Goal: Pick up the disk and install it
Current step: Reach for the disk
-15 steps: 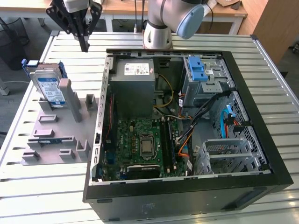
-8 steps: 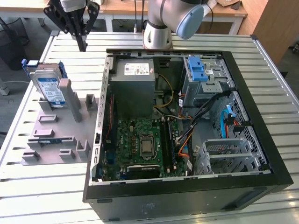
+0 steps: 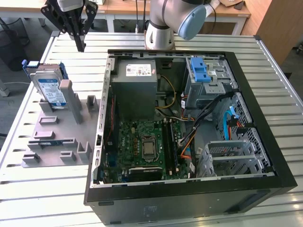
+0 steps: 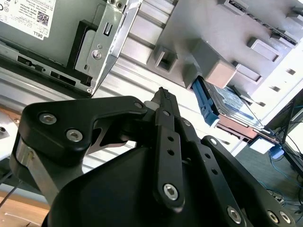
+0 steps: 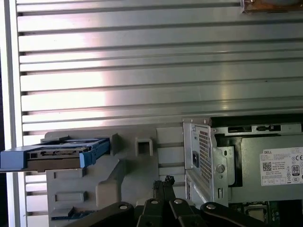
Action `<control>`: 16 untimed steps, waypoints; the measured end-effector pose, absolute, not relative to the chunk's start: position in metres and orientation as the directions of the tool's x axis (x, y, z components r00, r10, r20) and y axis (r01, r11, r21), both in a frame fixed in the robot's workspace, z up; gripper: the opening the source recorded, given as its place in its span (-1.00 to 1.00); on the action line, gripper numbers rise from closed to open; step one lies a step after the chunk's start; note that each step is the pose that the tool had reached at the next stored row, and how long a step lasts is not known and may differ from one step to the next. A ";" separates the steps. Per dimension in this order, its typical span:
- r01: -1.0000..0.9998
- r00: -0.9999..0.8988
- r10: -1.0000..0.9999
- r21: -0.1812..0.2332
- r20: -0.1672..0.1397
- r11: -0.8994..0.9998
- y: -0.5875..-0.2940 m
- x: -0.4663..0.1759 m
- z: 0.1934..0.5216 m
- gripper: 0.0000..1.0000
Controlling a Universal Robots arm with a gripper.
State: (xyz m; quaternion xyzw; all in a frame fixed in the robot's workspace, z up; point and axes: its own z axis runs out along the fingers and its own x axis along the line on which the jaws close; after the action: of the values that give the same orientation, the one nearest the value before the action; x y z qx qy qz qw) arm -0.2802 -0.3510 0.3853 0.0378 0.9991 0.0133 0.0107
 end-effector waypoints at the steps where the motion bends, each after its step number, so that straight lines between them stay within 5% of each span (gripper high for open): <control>1: 0.075 -0.997 0.076 0.027 -0.020 0.997 -0.351 -0.281 0.385 -0.79; 16: 0.075 -0.997 0.076 0.027 -0.019 0.997 -0.346 -0.297 0.384 -0.79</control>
State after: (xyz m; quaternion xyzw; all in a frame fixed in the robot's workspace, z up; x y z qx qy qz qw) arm -0.2966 -0.3459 0.3844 0.0378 0.9991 0.0133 0.0100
